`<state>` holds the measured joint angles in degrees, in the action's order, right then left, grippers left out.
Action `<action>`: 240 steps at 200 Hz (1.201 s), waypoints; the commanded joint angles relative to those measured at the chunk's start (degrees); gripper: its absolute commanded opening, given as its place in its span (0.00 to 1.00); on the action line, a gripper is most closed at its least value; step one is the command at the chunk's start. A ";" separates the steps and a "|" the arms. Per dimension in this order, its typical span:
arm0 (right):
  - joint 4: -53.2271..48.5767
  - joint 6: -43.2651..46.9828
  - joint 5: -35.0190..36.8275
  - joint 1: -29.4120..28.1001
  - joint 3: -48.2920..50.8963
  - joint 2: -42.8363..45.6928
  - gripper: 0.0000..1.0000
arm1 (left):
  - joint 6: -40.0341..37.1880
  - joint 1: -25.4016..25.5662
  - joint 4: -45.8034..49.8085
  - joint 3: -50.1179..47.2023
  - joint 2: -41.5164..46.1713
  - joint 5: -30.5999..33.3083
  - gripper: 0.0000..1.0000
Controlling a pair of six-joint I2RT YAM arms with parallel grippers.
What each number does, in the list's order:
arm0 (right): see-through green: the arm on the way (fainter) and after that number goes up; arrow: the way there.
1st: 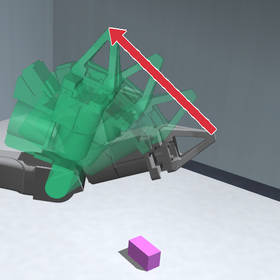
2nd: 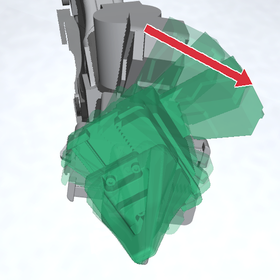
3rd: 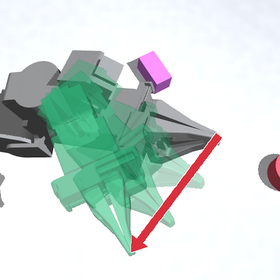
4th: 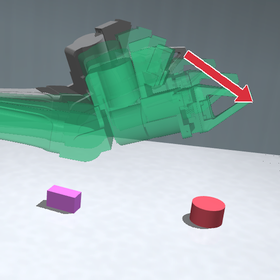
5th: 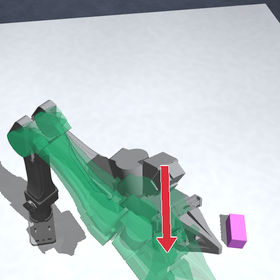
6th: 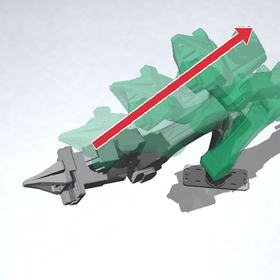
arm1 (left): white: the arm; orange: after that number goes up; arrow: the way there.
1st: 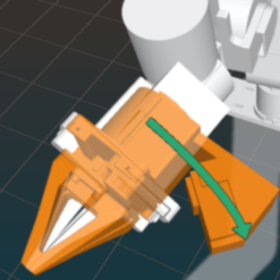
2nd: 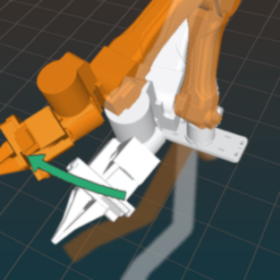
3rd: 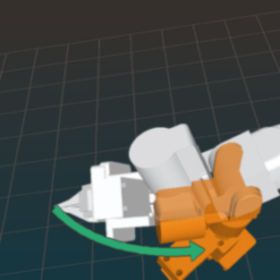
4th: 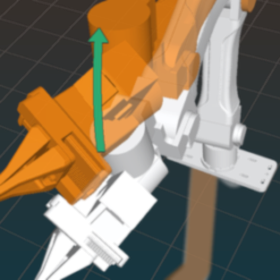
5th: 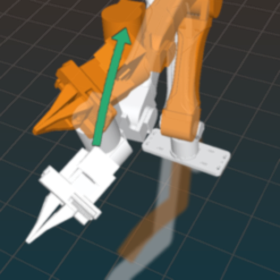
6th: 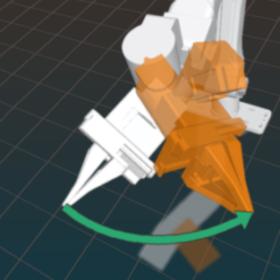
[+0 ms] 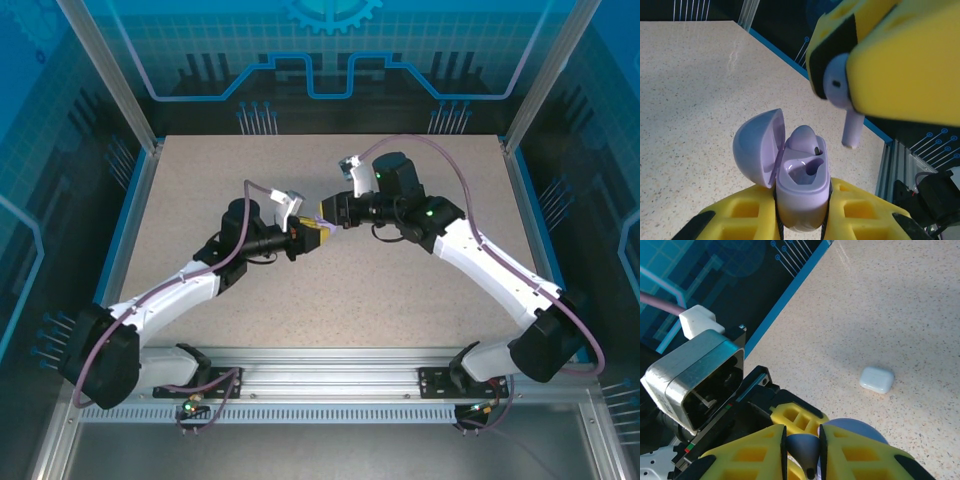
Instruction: Insert wireless bluetooth earbuds into charging case
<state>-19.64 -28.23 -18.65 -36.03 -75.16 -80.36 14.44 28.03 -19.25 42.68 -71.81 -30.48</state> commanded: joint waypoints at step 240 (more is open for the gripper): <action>-5.59 8.28 2.43 -2.46 -3.50 2.16 0.35 | -1.65 1.10 3.91 5.50 3.25 -2.68 0.19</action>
<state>-23.86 -20.75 -15.88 -37.85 -76.62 -79.92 13.52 28.73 -15.27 45.65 -70.00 -31.97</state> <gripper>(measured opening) 0.342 0.208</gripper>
